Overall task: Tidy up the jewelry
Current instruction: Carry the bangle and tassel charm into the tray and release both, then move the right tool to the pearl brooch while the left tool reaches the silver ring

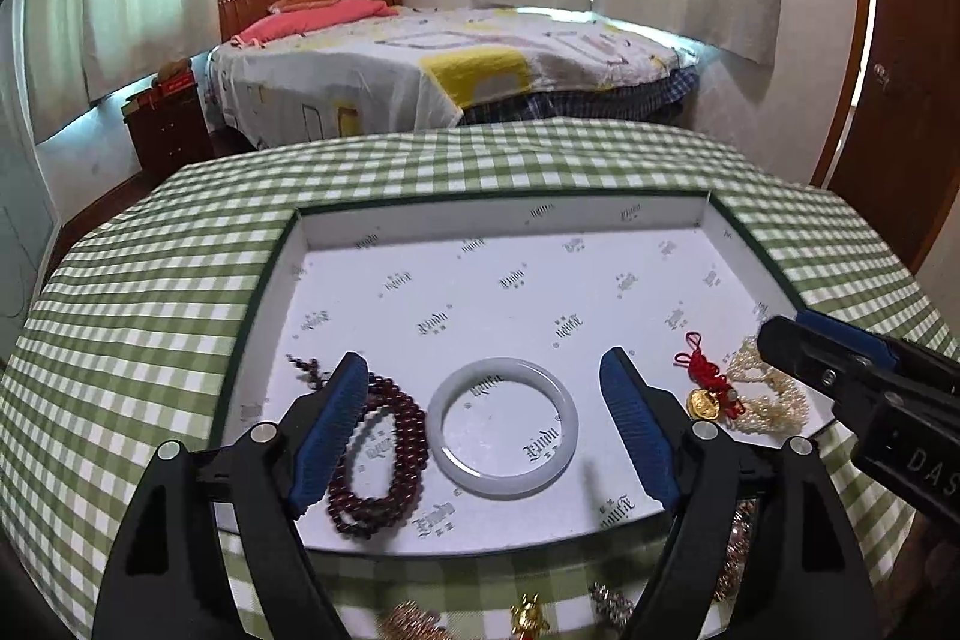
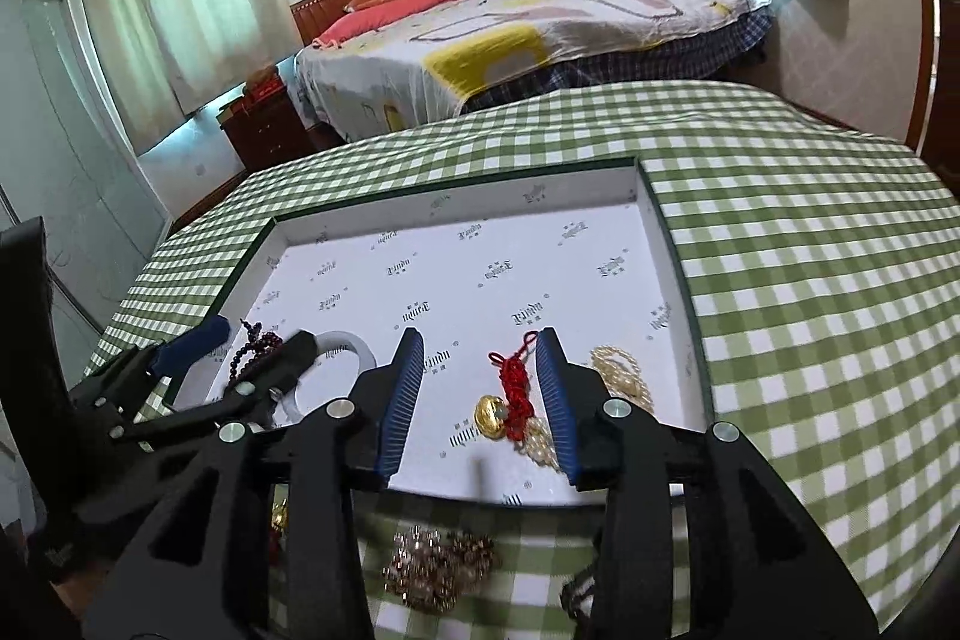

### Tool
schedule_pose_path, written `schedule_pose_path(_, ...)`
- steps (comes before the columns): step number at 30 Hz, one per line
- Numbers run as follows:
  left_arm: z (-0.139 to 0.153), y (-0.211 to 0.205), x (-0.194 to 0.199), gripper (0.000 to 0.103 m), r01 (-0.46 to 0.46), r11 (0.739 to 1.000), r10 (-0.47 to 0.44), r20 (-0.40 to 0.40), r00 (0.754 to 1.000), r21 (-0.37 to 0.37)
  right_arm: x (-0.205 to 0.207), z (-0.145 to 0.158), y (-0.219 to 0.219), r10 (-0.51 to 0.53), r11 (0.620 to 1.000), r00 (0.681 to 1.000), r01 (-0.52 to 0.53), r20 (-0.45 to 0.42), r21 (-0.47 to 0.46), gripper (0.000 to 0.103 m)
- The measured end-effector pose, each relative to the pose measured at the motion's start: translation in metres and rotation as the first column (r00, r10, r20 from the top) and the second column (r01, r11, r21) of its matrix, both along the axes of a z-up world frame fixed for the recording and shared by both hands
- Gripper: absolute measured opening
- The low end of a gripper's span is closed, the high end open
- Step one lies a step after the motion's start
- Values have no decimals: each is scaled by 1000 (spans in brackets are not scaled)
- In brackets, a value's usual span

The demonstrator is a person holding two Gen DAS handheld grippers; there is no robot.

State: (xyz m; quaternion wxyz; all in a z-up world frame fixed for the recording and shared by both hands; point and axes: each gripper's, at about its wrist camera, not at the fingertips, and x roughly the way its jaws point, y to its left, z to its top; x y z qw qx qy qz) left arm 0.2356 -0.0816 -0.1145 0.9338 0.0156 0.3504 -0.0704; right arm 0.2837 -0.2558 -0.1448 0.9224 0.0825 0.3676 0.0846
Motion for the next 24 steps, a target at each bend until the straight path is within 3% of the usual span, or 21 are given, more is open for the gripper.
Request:
schedule_pose_path(10, 5, 27, -40, 77, -42, 999, 41, 32, 999, 11, -50, -8, 4, 8, 998, 1000, -9, -16, -60, 39)
schedule_pose_path(18, -9, 44, -74, 77, -60, 998, 60, -8, 998, 17, -85, -25, 4, 0, 997, 997, -6, -71, -79, 39)
schedule_pose_path(24, -18, 55, -86, 77, -91, 996, 92, -38, 995, 24, -89, -36, 13, 14, 997, 995, -21, -97, -72, 39)
